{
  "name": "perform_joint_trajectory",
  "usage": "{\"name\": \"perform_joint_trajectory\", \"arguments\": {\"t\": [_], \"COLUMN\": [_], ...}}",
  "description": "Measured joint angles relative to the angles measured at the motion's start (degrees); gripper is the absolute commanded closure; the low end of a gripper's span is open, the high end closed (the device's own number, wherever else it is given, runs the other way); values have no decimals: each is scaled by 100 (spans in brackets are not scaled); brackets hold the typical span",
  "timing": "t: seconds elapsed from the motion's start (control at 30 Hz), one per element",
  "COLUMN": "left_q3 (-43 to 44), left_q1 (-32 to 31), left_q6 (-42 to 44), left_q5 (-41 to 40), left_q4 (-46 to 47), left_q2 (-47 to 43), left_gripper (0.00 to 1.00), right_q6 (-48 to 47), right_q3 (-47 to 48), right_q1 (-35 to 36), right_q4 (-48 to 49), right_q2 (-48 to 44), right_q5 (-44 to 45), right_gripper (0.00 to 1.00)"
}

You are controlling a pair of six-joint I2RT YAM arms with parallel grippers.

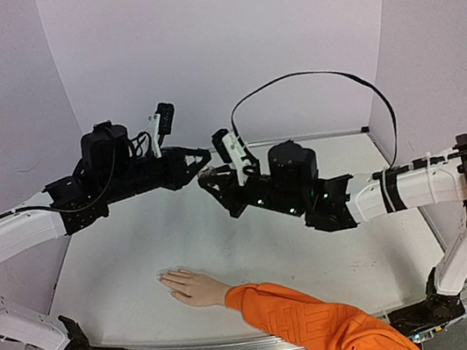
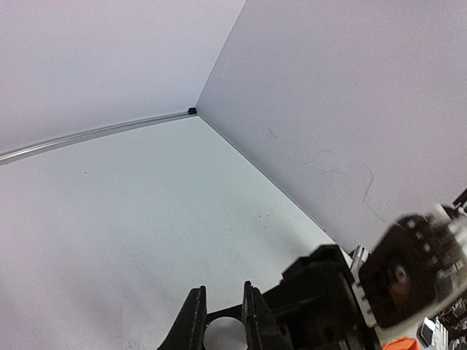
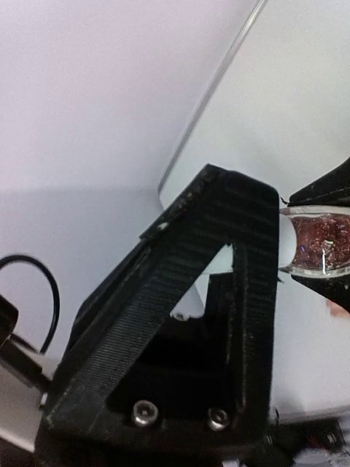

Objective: Paint the nails

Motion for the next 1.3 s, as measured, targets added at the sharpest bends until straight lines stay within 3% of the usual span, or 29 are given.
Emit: {"name": "perform_joint_trajectory", "arguments": {"t": [0.1,0.27,0.4,0.57,0.77,0.9,1.03,1.3], "left_q3": [9,15,17,11,11,11,11,11], "left_q1": [-4,-4,-81,-201,-251,-251,-251,-238], "left_q6": [-116,-229,-173,-28,24,-20,-70,-173], "left_q5": [-267,-365,-188,332,885,1093,1353,1679], "left_q4": [-26,-116,-216,-450,-417,-358,-249,-90], "left_q2": [136,350,286,-66,-553,-535,-448,-341], "left_gripper": [95,53,27,17,19,39,57,83], "right_q6": [-623,-1108,-1115,-616,273,973,1493,1971], "right_q3": [170,201,96,-251,-247,-83,-63,-63], "right_q1": [496,518,149,-852,-1397,-1272,-1244,-1261], "right_q4": [11,-72,-66,-20,323,769,1189,1690], "right_q2": [280,455,387,-63,-175,68,221,249], "right_q5": [1982,2382,1145,-1779,-4461,-5744,-6107,-6227], "right_gripper": [100,100,100,100,100,100,100,100]}}
